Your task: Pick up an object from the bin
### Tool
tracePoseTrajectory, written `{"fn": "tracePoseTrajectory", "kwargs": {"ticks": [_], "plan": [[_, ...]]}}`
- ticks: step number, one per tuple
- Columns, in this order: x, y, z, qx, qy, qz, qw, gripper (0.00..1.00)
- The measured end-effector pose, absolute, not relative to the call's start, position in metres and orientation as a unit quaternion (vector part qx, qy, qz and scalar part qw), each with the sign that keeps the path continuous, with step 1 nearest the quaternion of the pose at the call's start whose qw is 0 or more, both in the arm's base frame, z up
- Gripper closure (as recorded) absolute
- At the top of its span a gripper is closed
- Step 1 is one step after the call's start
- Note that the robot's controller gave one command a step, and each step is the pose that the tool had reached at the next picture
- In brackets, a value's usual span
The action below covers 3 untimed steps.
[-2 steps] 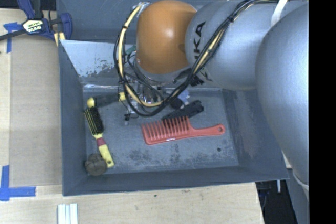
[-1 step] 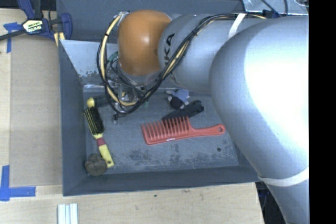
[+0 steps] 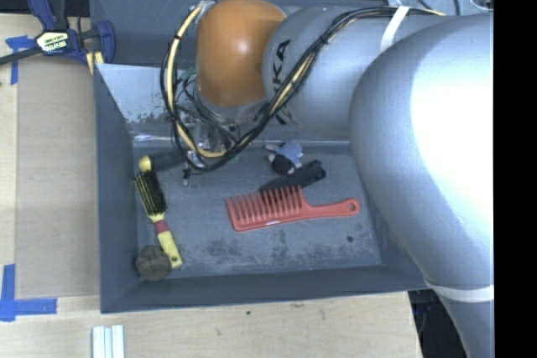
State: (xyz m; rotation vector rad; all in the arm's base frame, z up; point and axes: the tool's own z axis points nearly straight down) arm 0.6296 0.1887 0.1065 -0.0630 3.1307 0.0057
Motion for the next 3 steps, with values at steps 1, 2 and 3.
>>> {"fn": "tracePoseTrajectory", "kwargs": {"ticks": [1,2,3], "plan": [[0.6282,0.1916,0.0696,-0.070,0.998,0.001,-0.001,0.00],[0.6233,0.1875,0.0706,-0.006,1.000,0.002,0.006,0.00],[0.6289,0.1914,0.0694,-0.070,0.998,0.001,0.001,1.00]]}}
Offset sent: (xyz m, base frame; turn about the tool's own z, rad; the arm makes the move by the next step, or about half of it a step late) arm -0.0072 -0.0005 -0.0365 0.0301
